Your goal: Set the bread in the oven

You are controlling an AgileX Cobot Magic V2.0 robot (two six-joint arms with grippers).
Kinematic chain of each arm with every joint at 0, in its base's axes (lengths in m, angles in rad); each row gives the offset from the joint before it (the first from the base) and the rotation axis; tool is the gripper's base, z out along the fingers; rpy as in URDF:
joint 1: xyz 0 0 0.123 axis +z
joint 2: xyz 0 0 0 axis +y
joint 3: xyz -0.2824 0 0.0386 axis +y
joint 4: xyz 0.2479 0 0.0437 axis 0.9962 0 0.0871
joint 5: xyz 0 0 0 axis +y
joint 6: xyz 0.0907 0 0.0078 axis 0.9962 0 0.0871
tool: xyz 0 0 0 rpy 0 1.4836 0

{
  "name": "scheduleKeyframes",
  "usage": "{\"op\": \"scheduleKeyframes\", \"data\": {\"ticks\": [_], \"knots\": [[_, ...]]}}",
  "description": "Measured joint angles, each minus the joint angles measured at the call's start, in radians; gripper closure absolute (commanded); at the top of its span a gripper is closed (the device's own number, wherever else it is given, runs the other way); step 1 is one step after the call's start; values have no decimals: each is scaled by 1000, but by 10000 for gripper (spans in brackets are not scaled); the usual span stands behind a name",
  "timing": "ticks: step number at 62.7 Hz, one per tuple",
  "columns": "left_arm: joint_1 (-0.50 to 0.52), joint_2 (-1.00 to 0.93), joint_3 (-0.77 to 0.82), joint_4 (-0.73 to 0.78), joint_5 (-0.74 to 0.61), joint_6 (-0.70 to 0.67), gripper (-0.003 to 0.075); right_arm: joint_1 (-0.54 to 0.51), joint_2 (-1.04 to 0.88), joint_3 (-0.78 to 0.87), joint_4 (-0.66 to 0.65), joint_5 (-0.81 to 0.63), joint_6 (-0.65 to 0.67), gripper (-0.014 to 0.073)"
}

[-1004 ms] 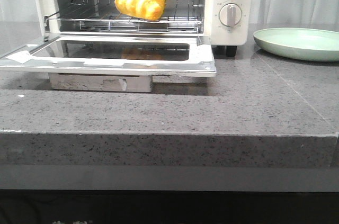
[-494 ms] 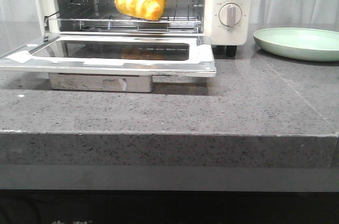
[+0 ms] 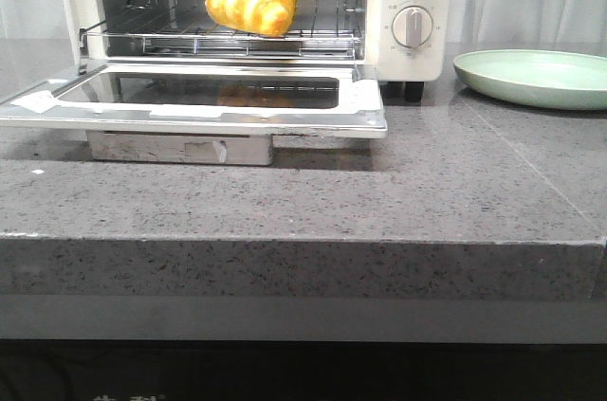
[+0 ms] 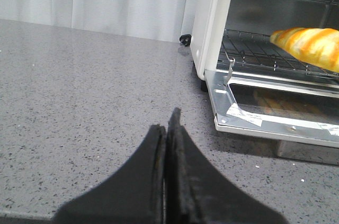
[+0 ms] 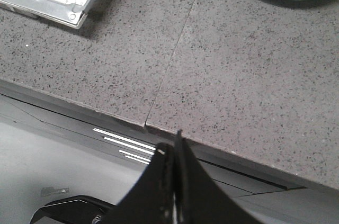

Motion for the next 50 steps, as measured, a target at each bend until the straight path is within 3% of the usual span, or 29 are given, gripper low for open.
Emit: {"op": "scheduleKeyframes", "data": {"ticks": [10,18,36,50], "knots": [[0,0,0,0,0,0,738,-17,-21,11,0,-4,0,713],[0,0,0,1,0,0,738,-107,-117,92,9,-64,-5,709],[0,0,0,1,0,0,738,-336,-450,496,192,-449,-84,709],[0,0,0,1,0,0,738,-428,-612,710,259,-671,-105,709]]}}
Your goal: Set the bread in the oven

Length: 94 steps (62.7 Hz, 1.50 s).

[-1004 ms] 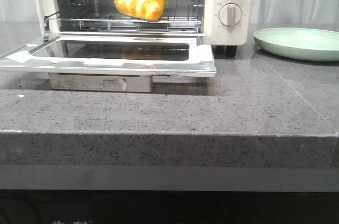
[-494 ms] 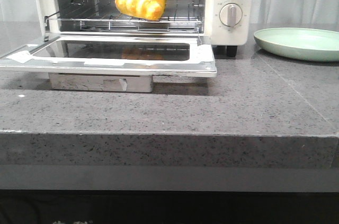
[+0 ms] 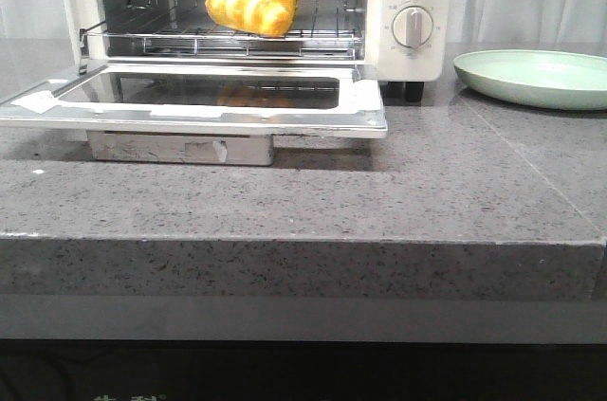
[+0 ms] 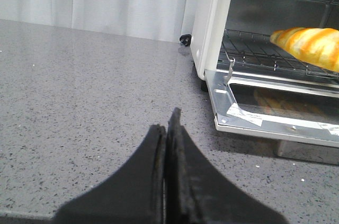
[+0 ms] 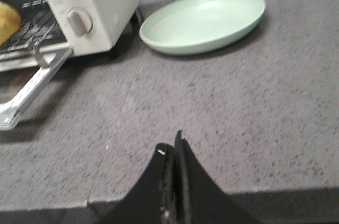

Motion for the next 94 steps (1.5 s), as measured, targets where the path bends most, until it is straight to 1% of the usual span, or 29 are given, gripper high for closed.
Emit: {"op": "scheduleKeyframes", "data": {"ticks": [10,19,28,54,58,66,72,86,94], "knots": [[0,0,0,0,1,0,738,-4,-11,116,0,-188,-11,709],[0,0,0,0,2,0,738,-4,-11,127,-29,-262,-16,709],[0,0,0,0,4,0,738,-4,-11,129,-73,-281,-16,711],[0,0,0,0,7,2,738,-4,-11,129,-85,-283,-18,711],[0,0,0,0,7,2,738,-4,-11,129,-85,-283,-36,711],[0,0,0,0,7,2,738,-4,-11,129,-80,-283,-119,711],[0,0,0,0,7,2,738,-4,-11,129,-68,-283,-150,711],[0,0,0,0,7,2,738,-6,-11,129,-68,-283,-155,711],[0,0,0,0,7,2,738,-36,-11,129,-70,-283,-155,711]]}}
